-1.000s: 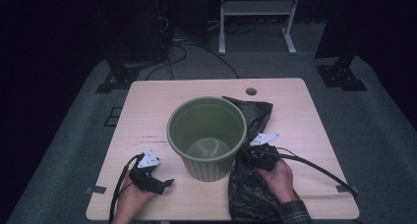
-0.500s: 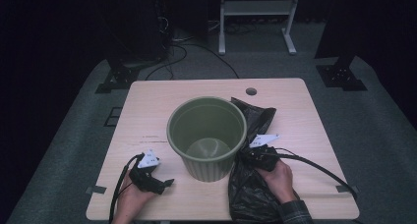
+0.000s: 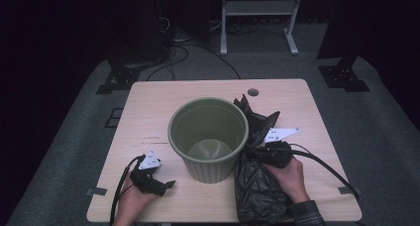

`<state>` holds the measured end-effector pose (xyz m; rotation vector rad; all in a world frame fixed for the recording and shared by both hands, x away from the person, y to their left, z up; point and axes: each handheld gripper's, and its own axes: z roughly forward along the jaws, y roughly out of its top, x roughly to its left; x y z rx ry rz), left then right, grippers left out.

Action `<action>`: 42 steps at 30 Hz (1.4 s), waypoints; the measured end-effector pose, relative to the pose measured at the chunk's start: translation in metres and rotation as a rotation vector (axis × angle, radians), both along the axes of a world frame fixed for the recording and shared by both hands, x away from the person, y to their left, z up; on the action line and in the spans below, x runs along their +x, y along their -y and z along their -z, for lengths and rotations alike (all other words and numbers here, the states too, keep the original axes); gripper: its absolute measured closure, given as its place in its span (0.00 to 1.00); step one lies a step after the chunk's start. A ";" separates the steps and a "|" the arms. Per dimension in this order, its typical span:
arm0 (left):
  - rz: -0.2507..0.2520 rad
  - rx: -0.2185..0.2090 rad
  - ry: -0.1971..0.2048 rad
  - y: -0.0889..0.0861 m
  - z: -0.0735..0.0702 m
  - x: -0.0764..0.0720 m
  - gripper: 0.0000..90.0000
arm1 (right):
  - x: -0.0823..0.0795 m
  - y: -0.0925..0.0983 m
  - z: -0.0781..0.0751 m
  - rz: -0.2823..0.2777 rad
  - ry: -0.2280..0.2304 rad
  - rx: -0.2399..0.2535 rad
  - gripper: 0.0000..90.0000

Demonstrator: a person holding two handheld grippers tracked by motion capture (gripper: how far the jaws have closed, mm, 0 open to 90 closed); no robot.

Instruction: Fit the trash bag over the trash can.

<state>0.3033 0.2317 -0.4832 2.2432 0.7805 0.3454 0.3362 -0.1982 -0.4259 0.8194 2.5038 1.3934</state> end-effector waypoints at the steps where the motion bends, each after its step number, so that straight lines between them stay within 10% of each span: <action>1: 0.000 0.000 0.000 0.000 0.000 0.000 0.00 | 0.000 0.002 -0.004 -0.006 0.003 0.010 0.99; 26: -0.001 0.002 0.000 0.000 0.000 0.000 0.00 | -0.021 0.013 -0.105 -0.167 0.130 0.100 0.99; 42: -0.001 0.001 0.001 0.000 0.000 0.000 0.00 | -0.018 -0.018 -0.150 -0.297 0.155 0.134 0.99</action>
